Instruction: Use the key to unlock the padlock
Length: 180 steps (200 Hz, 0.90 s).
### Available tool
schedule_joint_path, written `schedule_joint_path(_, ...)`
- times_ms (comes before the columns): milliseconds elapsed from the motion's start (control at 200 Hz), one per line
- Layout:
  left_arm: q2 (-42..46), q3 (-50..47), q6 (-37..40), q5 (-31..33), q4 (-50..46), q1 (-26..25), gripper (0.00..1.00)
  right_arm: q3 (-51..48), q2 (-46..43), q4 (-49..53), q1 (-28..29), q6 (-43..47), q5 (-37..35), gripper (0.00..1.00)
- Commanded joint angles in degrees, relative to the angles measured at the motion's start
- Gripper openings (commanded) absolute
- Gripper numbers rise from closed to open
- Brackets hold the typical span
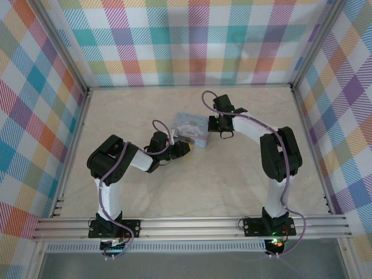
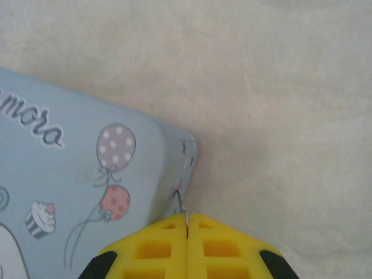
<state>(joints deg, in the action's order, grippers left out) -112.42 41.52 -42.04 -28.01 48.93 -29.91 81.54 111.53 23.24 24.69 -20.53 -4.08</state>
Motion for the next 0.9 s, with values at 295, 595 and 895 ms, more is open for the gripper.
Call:
schedule_joint_path(295, -2.94, 2.58, -7.27, -2.36, -12.04, -1.91, 0.13, 5.99, 4.36, 2.59, -0.37, 5.51, 0.87, 0.0)
schedule_joint_path(595, 1.0, 6.05, -11.66, 0.74, -18.7, -1.91, 0.12, -4.79, -5.67, 0.15, -4.51, 3.04, 1.63, 0.0)
schedule_joint_path(895, 4.39, 10.44, -13.27, 3.08, -25.83, -2.78, 0.12, -19.83, -20.87, -5.59, -7.0, -2.58, 8.42, 0.0)
